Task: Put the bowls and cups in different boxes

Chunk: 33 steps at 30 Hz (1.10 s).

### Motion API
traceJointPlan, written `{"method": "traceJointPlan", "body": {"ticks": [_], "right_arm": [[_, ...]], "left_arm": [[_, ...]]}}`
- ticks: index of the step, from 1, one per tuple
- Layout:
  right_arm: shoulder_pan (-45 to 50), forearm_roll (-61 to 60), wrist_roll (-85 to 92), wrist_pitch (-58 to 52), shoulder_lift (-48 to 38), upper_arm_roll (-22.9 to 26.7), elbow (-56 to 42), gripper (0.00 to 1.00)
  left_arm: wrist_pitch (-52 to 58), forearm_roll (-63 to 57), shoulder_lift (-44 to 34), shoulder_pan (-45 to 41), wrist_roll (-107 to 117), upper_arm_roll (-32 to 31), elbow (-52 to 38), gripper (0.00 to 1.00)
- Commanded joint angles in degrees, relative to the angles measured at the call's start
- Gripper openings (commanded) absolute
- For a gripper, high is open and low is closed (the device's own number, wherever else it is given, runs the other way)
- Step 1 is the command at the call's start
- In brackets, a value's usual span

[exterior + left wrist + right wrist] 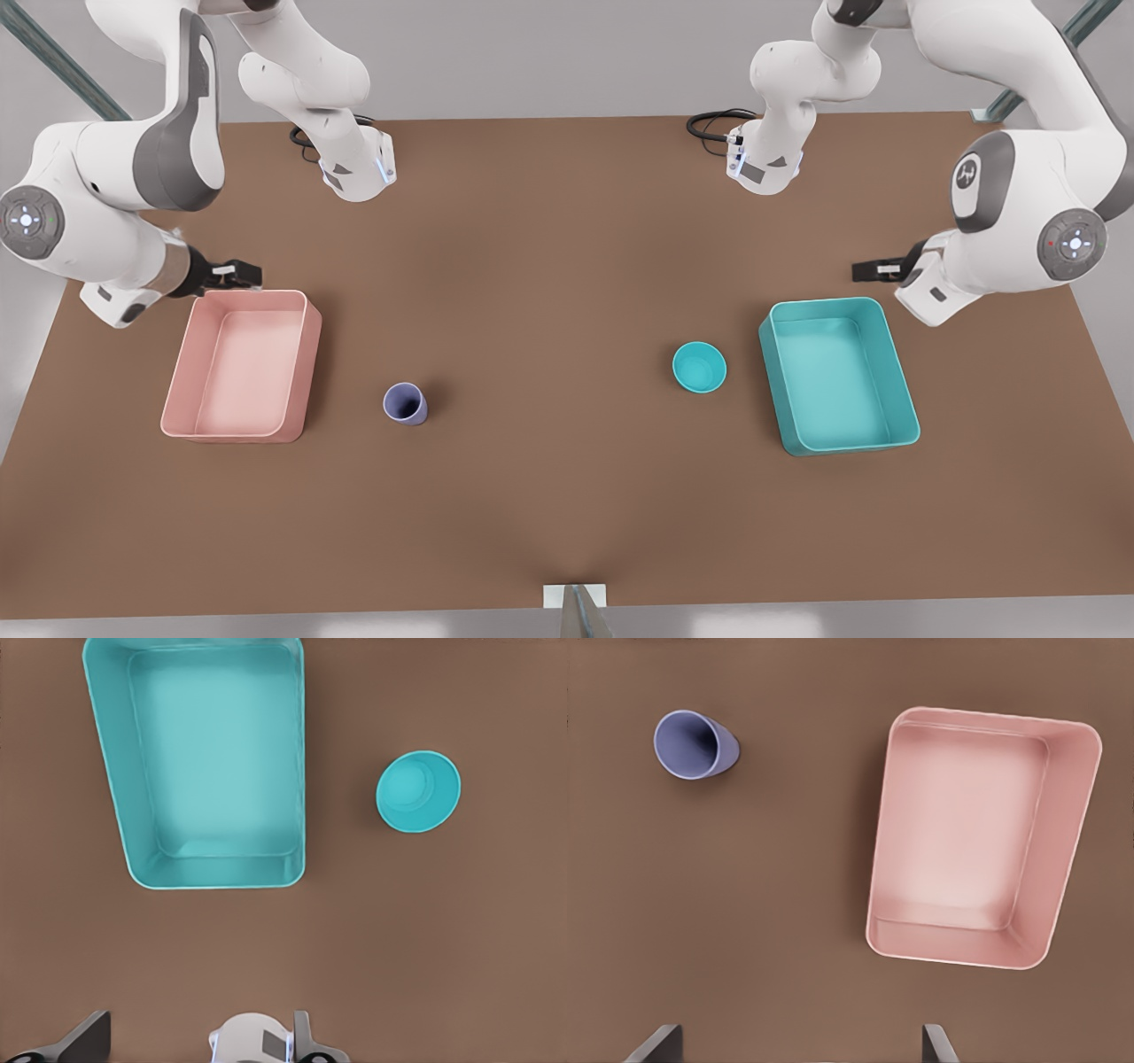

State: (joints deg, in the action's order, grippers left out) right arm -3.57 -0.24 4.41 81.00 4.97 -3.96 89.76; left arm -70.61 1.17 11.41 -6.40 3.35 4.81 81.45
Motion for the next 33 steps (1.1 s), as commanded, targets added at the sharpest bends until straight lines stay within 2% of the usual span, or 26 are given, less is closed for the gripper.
{"method": "traceJointPlan", "body": {"ticks": [1,3,5,7,9,11,13,15,21,23,28,29,30,31,33], "right_arm": [[0.05,-0.11,2.1,4.08,-0.05,0.0,-0.02,1.0],[0.32,-0.55,1.57,4.08,1.26,-0.17,-0.37,1.0],[0.4,-3.81,2.27,4.08,11.54,-0.26,-7.49,1.0],[2.25,-3.1,1.74,8.65,15.94,-0.44,-7.93,1.0],[3.04,-1.17,1.57,15.41,20.77,-0.53,-6.79,1.0],[5.06,-1.17,-2.65,23.06,22.8,-0.53,-2.66,1.0],[6.91,-1.26,-5.55,29.22,23.41,-0.61,1.03,1.0],[7.7,-1.78,-8.28,31.59,24.38,-0.61,2.0,1.0],[7.7,-3.01,-8.89,41.0,24.82,-0.61,7.53,1.0],[8.58,-4.68,-11.35,42.93,26.31,-0.61,6.57,1.0],[9.19,-4.6,-12.23,43.02,26.49,-0.61,5.69,1.0],[9.28,-4.6,-12.23,43.02,26.49,-0.61,5.78,1.0],[9.28,-4.6,-12.23,43.02,26.49,-0.61,5.78,1.0],[9.37,-4.6,-12.23,43.02,26.67,-0.61,5.95,1.0],[9.72,-4.6,-12.32,43.02,27.11,-0.61,6.04,1.0]], "left_arm": [[-0.41,-0.11,-0.08,-0.19,2.19,-0.06,-0.06,1.0],[-0.41,-0.11,-0.08,-0.19,2.19,-0.06,-0.15,1.0],[-2.69,-0.11,2.2,-1.68,2.27,-0.76,-0.06,1.0],[-15.69,-6.79,11.52,-9.15,3.5,-1.12,-0.06,1.0],[-31.07,-6.35,18.64,-12.31,7.37,-2.17,0.73,1.0],[-41.71,-6.53,18.82,-15.39,9.13,-2.17,8.81,1.0],[-49.27,-6.18,19.08,-17.5,10.09,-2.17,12.68,1.0],[-52.18,-6.53,23.03,-22.33,17.99,-2.17,12.07,1.0],[-53.23,-6.35,23.83,-23.74,24.42,-2.79,14.88,1.0],[-53.32,-6.35,23.83,-24.71,24.51,-2.79,16.55,1.0],[-56.22,-6.36,26.55,-24.97,24.42,-2.79,18.75,1.0],[-56.22,-6.35,26.73,-24.97,24.42,-2.79,18.75,0.84],[-56.13,-6.35,26.64,-25.06,24.42,-2.79,18.75,0.62],[-56.13,-6.27,26.64,-25.06,24.6,-2.79,18.57,0.49],[-55.87,-6.27,26.55,-25.06,24.6,-2.7,18.57,0.36]]}}
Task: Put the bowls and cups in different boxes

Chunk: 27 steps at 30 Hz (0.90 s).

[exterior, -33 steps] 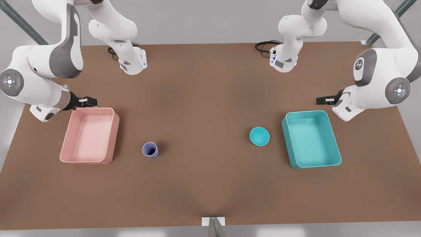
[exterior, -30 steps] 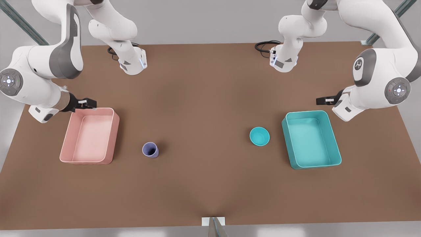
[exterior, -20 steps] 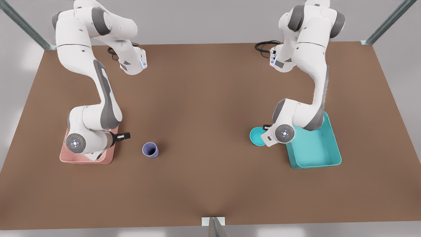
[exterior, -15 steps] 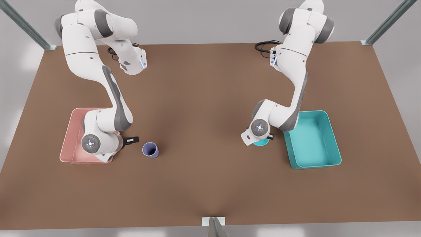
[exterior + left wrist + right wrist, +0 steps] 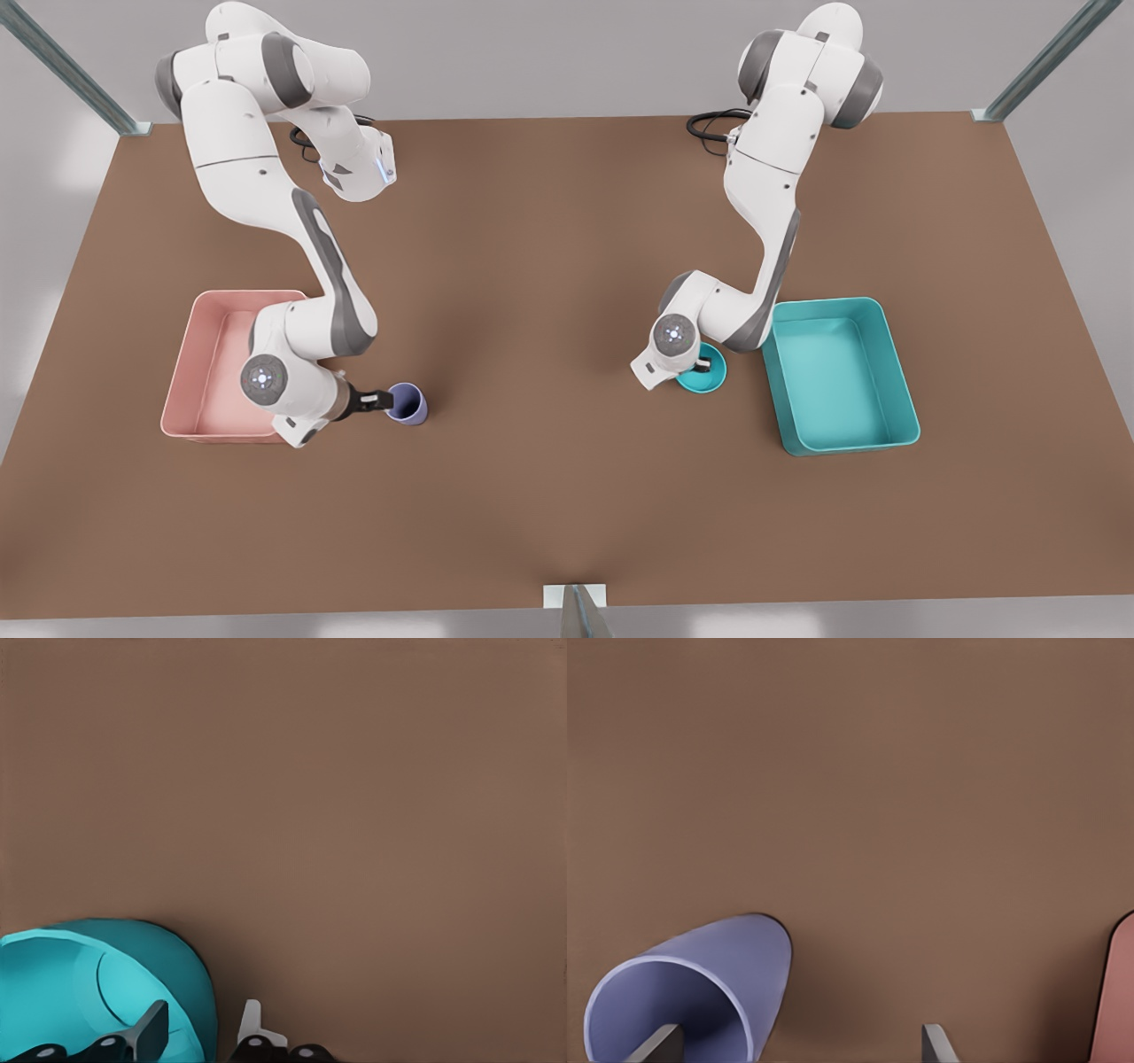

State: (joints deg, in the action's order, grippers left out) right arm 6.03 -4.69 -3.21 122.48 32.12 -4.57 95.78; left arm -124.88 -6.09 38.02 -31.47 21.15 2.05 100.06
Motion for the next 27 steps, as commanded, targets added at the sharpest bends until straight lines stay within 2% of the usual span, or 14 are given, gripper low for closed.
{"method": "traceJointPlan", "body": {"ticks": [1,2,3,7,9,13,14,16,18,19,20,25,27], "right_arm": [[0.29,-0.15,-4.7,1.54,0.49,-0.01,-0.15,1.0],[0.29,-0.15,-4.7,1.54,0.75,-0.01,-0.24,1.0],[0.29,-0.15,-4.7,1.8,0.93,-0.01,-0.24,1.0],[0.56,-0.06,-4.7,2.68,2.6,-0.01,-0.24,1.0],[0.91,0.47,-4.7,3.03,3.39,-0.01,-0.24,1.0],[1.44,0.55,-4.7,3.03,4.27,0.0,-0.15,1.0],[1.7,0.55,-4.7,3.03,4.27,0.0,-0.15,0.98],[2.05,0.55,-4.7,3.03,4.62,0.08,-0.15,0.81],[2.14,0.55,-4.61,2.94,4.71,-0.01,-0.15,0.44],[2.14,0.55,-4.61,2.94,4.71,0.08,-0.24,0.3],[2.14,0.55,-4.61,2.94,4.71,-0.01,-0.24,0.21],[1.53,0.56,-3.56,2.06,3.57,-0.01,-1.03,0.21],[-1.63,0.47,3.36,-2.93,-0.74,-0.01,-1.03,0.21]], "left_arm": [[-1.51,1.0,-0.14,0.01,6.79,0.06,-0.04,0.3],[-1.33,1.0,-0.23,0.01,6.88,-0.03,-0.04,0.23],[-1.33,0.91,-0.31,0.01,10.31,-0.03,-0.04,0.21],[3.94,0.82,-3.83,0.27,10.57,0.41,-0.3,0.21],[10.26,0.73,-9.97,0.62,18.2,2.16,-0.56,0.21],[17.92,0.65,-18.07,12.82,24.81,3.05,-2.32,0.21],[17.13,0.47,-17.19,17.75,24.29,3.05,-3.99,0.21],[14.23,0.47,-12.63,22.06,22.0,3.05,-6.36,0.21],[11.15,-0.14,-9.72,23.74,21.82,3.05,-6.37,0.21],[9.92,-2.78,-8.66,23.83,21.91,3.13,-5.75,0.21],[9.83,-2.96,-8.05,23.83,20.69,3.13,-4.52,0.21],[1.4,-2.87,-7.35,23.83,18.4,3.13,4.71,0.21],[-1.15,-2.87,-5.41,24.0,18.31,3.13,5.32,0.21]]}}
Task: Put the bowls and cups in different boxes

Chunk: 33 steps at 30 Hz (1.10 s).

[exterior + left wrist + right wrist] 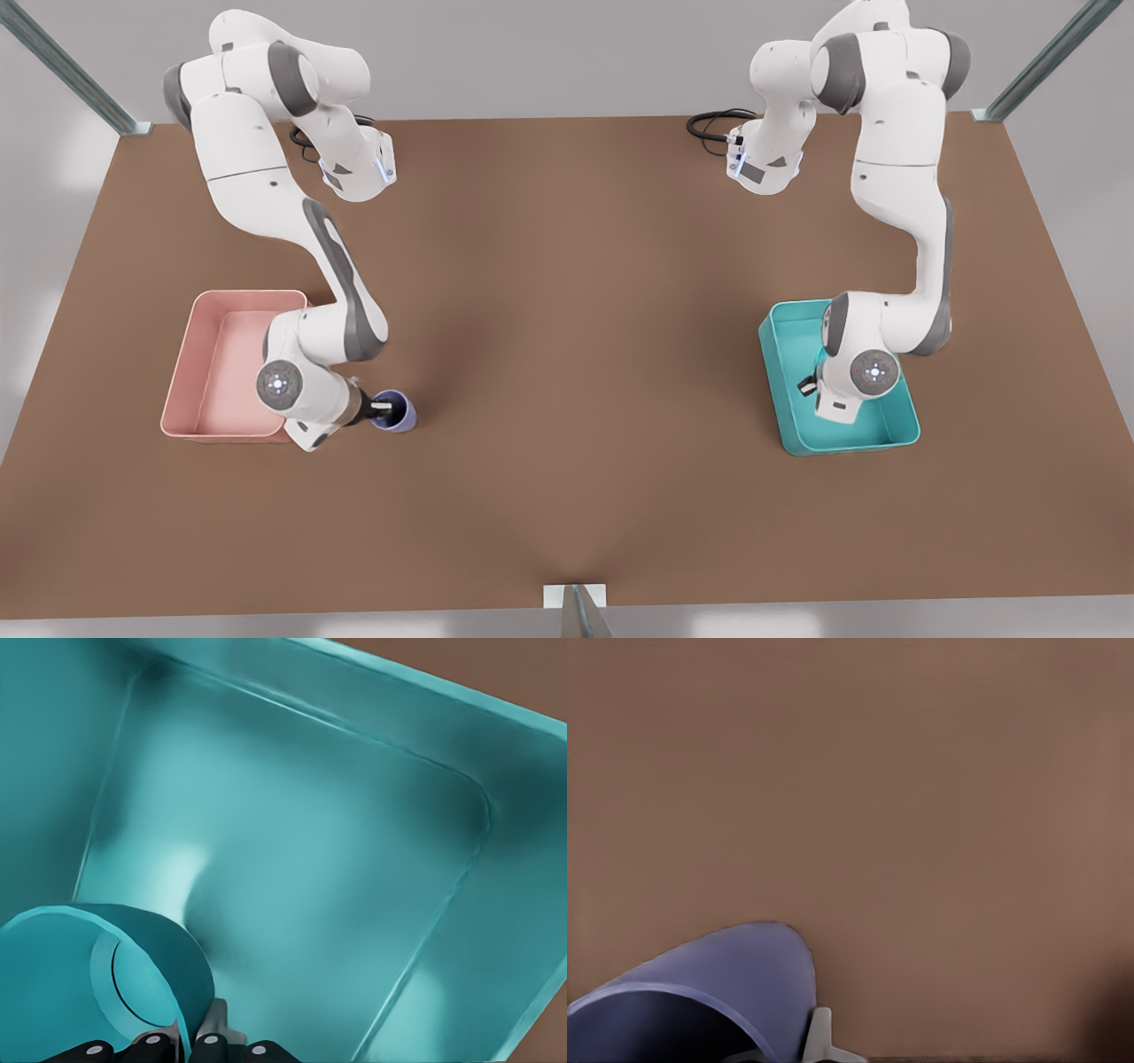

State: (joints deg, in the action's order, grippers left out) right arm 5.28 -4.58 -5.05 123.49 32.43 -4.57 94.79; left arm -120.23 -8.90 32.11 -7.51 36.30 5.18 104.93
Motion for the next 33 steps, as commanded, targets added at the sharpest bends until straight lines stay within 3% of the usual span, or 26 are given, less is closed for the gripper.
{"method": "traceJointPlan", "body": {"ticks": [1,2,3,4,6,9,11,12,17,24,25,26,29,33], "right_arm": [[-2.54,0.36,10.21,-6.41,-3.06,0.08,-0.04,0.21],[-5.89,0.45,18.48,-10.55,-6.41,0.35,-0.04,0.21],[-7.82,0.62,22.61,-12.48,-7.9,0.61,-0.04,0.21],[-10.19,1.41,26.65,-13.28,-8.79,0.7,-0.04,0.21],[-14.41,1.68,33.86,-13.37,-9.05,0.7,-0.4,0.21],[-18.55,4.66,37.12,-13.98,-8.17,2.11,-1.19,0.21],[-20.13,5.72,37.13,-13.72,-6.59,2.11,-1.98,0.21],[-20.66,5.72,37.13,-13.19,-5.19,2.11,-2.5,0.21],[-22.5,7.04,37.22,-6.69,1.32,2.37,-2.77,0.21],[-22.15,7.04,36.6,-5.37,3.78,2.2,-2.33,0.21],[-22.24,6.78,36.51,-5.37,4.22,2.2,-2.42,0.89],[-22.24,6.86,36.6,-5.37,4.31,2.2,-2.51,1.0],[-22.33,6.6,37.13,-8.7,1.68,1.67,-2.42,1.0],[-21.19,6.25,36.25,-24.77,-9.74,1.58,-2.77,1.0]], "left_arm": [[-5.8,-0.07,0.5,0.04,3.16,0.01,0.45,0.21],[-5.8,-0.07,0.5,0.12,3.16,0.01,0.36,0.29],[-5.63,-0.07,0.33,0.21,3.16,0.01,0.36,0.76],[-5.01,0.02,-0.55,0.3,3.25,0.01,0.27,0.9],[1.56,0.02,-5.37,0.56,2.98,0.01,-0.43,0.91],[28.11,5.2,-17.6,-0.58,-5.79,-1.05,-10.97,0.91],[42.26,6.87,-18.57,-1.72,-23.99,-4.21,-21.78,0.91],[46.75,6.88,-17.69,-1.81,-27.69,-5.79,-26.35,0.97],[58.53,8.11,-17.87,-1.9,-27.69,-7.55,-32.68,1.0],[58.44,7.93,-17.87,-1.55,-27.34,-7.37,-32.86,1.0],[58.44,7.93,-17.87,-1.46,-27.43,-7.37,-32.86,1.0],[58.62,7.93,-17.87,-1.46,-27.43,-7.37,-32.86,1.0],[58.53,8.02,-17.87,-1.46,-27.43,-7.37,-32.77,1.0],[58.62,8.02,-17.87,-1.46,-27.34,-7.37,-32.6,1.0]]}}
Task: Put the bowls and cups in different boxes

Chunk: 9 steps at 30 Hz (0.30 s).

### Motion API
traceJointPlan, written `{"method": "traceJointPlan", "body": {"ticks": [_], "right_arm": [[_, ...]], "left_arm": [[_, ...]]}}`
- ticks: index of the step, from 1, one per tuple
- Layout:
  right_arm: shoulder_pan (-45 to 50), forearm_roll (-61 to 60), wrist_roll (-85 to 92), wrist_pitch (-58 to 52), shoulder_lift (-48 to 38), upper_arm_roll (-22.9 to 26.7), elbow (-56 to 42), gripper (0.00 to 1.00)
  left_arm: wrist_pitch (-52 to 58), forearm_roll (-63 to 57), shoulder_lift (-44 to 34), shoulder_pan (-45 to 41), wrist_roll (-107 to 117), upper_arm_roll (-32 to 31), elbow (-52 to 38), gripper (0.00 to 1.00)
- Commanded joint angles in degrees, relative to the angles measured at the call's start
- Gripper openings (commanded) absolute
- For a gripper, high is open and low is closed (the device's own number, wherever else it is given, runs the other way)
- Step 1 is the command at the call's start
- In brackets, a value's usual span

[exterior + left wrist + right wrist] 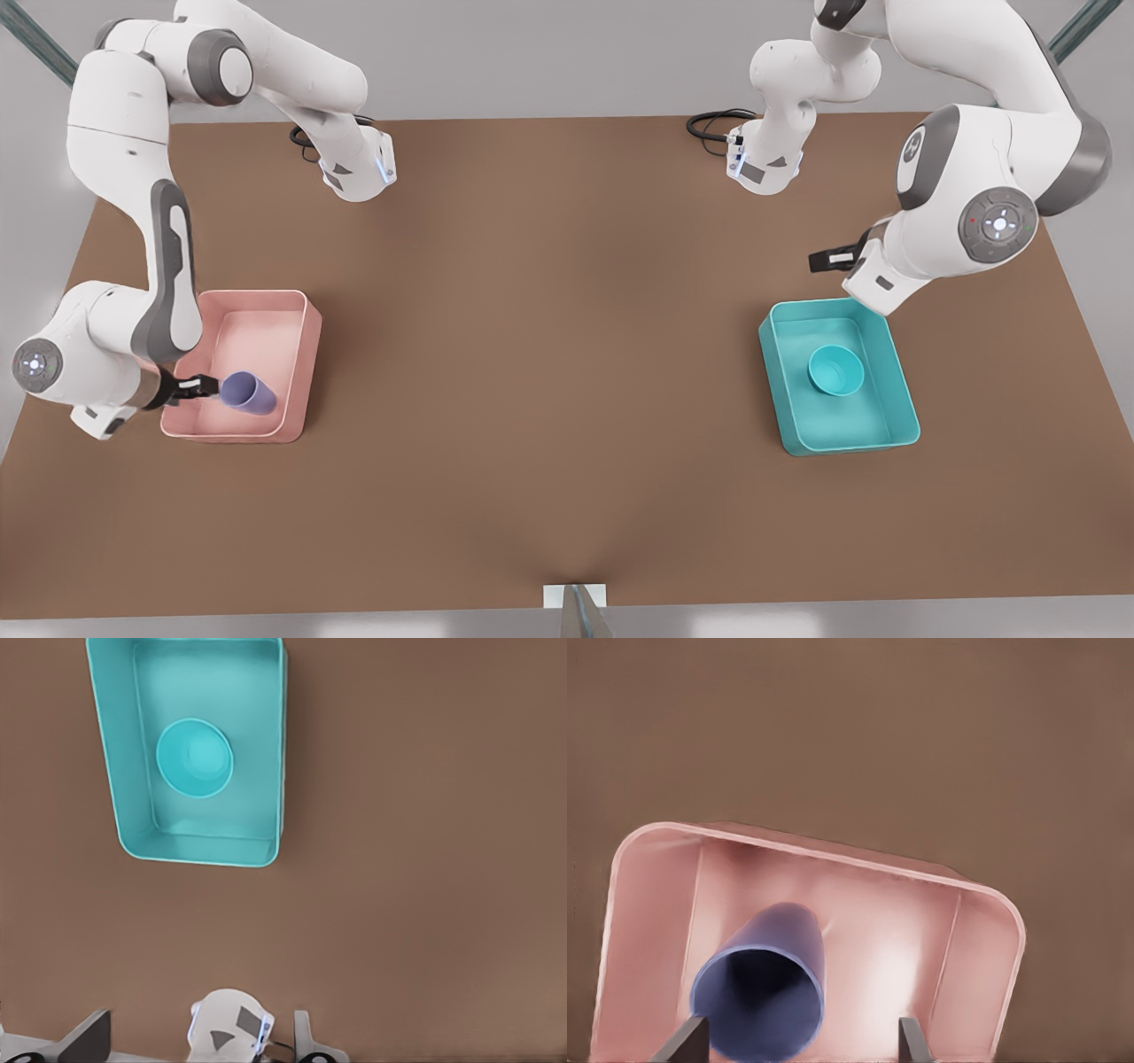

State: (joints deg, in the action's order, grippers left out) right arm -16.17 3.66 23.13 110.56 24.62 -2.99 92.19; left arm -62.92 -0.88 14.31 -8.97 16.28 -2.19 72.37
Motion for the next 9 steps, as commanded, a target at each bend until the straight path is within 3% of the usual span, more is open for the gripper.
{"method": "traceJointPlan", "body": {"ticks": [1,4,9], "right_arm": [[0.88,-1.99,6.58,-15.44,-5.18,0.0,-0.16,1.0],[7.82,-1.38,-6.34,-26.71,-15.66,0.0,-0.34,1.0],[10.9,-2.08,-13.03,-28.29,-20.14,-0.62,-1.13,1.0]], "left_arm": [[1.3,0.0,-0.07,0.0,-7.32,-0.01,0.06,1.0],[1.74,0.0,-0.16,0.0,-7.32,-0.01,0.06,1.0],[2.27,0.09,-0.16,0.09,-7.32,-0.01,0.06,1.0]]}}
